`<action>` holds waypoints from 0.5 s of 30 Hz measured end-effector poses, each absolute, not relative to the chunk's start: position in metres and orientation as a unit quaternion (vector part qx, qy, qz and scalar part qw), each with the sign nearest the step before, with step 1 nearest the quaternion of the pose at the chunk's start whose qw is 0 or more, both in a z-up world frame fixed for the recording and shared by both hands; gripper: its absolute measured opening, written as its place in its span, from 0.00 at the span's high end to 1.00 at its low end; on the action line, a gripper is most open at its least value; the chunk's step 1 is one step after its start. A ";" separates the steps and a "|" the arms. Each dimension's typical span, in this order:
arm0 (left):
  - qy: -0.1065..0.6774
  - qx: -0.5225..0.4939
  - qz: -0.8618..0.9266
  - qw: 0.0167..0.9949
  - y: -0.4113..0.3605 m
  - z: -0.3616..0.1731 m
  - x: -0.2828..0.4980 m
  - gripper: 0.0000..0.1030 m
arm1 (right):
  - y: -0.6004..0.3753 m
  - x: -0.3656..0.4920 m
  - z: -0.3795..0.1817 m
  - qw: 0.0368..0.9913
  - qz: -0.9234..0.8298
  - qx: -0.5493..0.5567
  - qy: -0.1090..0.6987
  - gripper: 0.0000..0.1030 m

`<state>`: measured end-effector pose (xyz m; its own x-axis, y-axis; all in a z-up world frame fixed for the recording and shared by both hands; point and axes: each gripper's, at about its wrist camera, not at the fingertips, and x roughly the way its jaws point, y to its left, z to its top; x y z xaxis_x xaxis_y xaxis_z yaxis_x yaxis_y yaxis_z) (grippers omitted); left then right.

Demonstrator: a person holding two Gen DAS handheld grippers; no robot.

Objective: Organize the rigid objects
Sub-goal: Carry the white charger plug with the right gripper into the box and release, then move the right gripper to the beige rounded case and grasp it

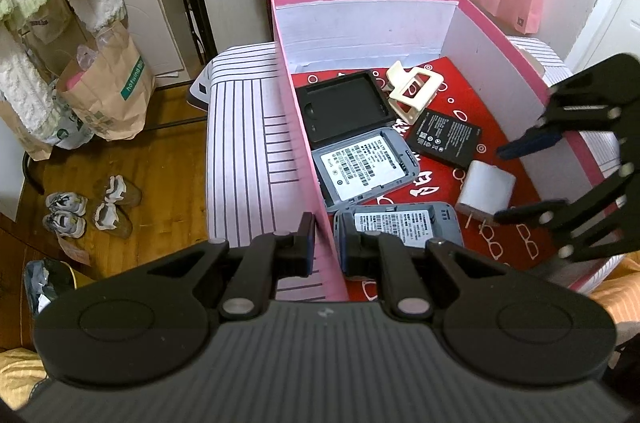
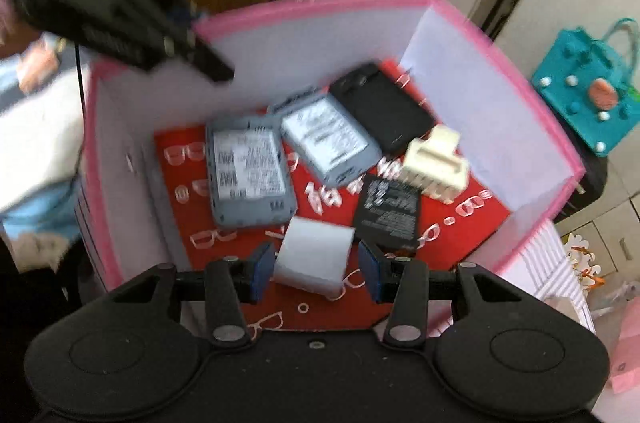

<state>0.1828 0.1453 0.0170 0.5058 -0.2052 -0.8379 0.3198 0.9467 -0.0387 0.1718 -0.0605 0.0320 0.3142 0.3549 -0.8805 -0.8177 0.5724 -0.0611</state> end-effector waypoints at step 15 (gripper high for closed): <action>0.469 0.086 -0.150 0.866 0.140 0.016 0.179 0.89 | -0.219 0.150 0.067 0.905 0.208 -0.074 0.365 0.44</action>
